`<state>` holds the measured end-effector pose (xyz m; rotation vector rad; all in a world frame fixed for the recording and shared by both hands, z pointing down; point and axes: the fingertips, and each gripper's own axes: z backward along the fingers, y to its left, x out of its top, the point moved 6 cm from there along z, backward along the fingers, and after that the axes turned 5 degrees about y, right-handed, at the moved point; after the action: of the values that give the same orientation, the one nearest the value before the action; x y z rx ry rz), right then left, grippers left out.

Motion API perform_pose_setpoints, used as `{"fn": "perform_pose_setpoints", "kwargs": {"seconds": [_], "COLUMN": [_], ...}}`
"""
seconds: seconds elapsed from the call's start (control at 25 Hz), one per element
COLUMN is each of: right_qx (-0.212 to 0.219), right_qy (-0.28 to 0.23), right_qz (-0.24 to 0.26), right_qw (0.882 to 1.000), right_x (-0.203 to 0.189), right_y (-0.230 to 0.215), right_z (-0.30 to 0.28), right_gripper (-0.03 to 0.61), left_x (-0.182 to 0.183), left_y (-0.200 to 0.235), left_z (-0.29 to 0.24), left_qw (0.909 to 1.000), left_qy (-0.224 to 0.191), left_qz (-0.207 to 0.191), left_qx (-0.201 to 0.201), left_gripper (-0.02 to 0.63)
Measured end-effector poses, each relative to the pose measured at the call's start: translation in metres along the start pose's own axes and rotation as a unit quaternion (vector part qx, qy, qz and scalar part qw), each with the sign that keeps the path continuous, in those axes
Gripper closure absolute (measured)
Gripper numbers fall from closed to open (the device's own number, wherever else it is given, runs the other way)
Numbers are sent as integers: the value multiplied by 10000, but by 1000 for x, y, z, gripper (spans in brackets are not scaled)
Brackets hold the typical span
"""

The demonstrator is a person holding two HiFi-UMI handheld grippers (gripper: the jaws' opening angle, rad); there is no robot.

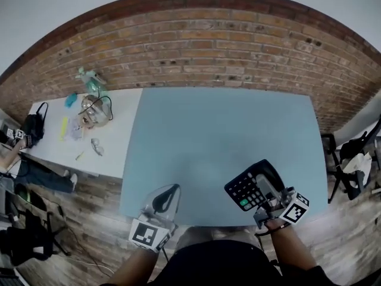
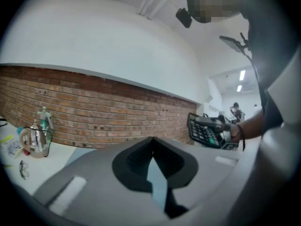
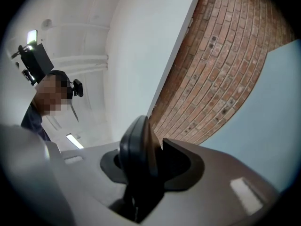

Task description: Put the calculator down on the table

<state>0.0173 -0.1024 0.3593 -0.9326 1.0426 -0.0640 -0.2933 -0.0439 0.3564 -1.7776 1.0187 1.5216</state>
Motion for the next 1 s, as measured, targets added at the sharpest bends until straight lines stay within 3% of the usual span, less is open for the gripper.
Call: {"fn": "perform_pose_setpoints", "kwargs": {"seconds": [0.12,0.28,0.52,0.72,1.0], "right_qx": [-251,-594,-901,-909,-953], "right_qy": [-163,-251,-320,-347,-225], "right_qz": [85,126,125,60,-63], "right_qw": [9995,9978,9953,9952,9952], "right_x": [1,1,0,1,9], "right_y": [5,10,17,15,-9], "right_z": [-5,-3,6,9,2], "right_gripper": [446,446,446,446,446], "left_x": [4,3,12,18,27], "left_y": [9,14,-9,-17,-12], "left_z": [-21,-47,-65,-72,-75], "left_qw": [9988,9956,9883,9872,9915], "left_qy": [-2,-15,-107,-207,-261], "left_qz": [207,-156,-233,-295,-232], "left_qx": [-444,-919,-1502,-1557,-1255], "left_gripper": [611,611,611,611,611]}}
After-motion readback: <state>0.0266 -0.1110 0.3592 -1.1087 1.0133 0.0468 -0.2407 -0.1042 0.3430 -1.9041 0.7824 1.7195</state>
